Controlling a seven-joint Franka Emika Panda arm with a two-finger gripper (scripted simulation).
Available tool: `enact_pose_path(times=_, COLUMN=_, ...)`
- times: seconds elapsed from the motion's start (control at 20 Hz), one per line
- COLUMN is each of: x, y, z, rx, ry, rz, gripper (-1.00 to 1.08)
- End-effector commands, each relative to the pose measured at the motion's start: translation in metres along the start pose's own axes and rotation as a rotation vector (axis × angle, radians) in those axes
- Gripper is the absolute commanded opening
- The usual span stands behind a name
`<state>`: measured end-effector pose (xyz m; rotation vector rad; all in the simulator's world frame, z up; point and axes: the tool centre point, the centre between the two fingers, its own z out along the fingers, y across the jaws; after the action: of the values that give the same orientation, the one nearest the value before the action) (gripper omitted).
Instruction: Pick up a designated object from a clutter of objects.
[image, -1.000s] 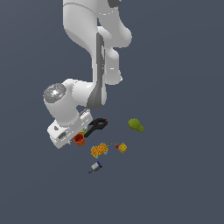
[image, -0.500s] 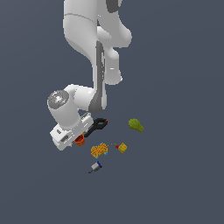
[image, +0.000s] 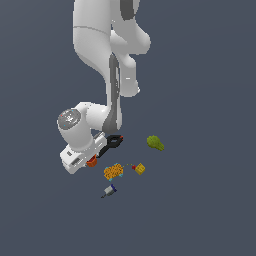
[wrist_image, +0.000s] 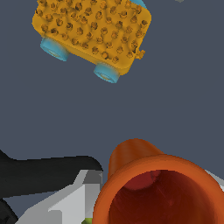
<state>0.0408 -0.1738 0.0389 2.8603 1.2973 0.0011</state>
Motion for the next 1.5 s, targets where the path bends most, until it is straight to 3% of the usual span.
enact_pose_path(times=0.0, x=0.000, y=0.000, z=0.001, rx=0.001, ry=0.000, rz=-0.001, gripper=-1.00)
enact_pose_path(times=0.8, x=0.003, y=-0.007, z=-0.018, rx=-0.001, ry=0.000, rz=0.000, gripper=-1.00)
enact_pose_path(times=1.45, x=0.017, y=-0.048, z=-0.110, rx=0.000, ry=0.000, rz=0.000, gripper=-1.00)
